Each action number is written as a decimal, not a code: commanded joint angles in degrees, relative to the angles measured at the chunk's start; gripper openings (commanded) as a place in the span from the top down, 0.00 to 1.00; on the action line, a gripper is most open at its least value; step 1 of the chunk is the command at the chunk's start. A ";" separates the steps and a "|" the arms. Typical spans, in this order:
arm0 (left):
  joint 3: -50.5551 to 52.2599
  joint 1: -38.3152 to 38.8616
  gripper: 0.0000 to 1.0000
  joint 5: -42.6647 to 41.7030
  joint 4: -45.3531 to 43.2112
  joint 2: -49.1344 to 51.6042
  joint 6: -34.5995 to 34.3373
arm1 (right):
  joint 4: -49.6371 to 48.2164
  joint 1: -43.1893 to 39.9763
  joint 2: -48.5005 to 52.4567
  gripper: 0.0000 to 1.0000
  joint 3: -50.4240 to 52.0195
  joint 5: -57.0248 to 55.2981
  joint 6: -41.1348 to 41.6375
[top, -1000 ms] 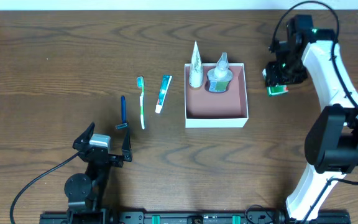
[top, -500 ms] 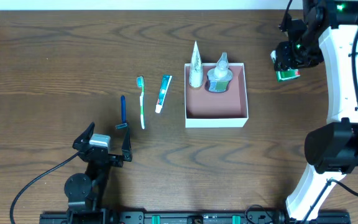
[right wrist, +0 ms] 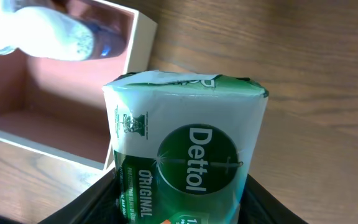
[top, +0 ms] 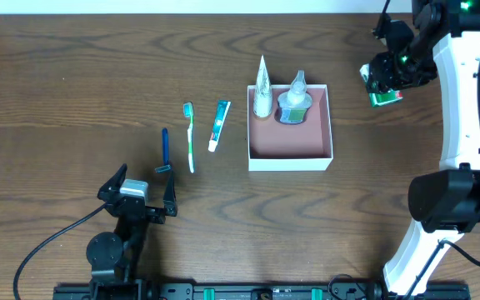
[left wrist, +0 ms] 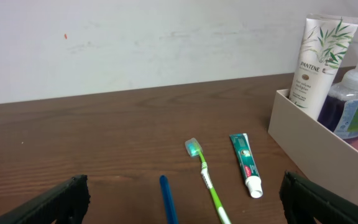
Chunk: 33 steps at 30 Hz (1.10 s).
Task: Pack container
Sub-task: 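Lower the soap bar into the box's front right area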
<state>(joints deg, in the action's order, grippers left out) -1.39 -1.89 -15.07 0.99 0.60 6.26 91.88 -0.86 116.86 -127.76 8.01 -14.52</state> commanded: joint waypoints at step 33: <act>1.16 -0.31 0.02 -0.98 1.75 -0.31 0.57 | -1.70 22.43 -1.42 0.87 6.38 5.03 -33.59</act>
<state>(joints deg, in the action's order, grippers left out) -1.39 -1.89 -15.07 1.02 0.58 6.26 91.18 21.15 116.57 -123.79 14.22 -46.44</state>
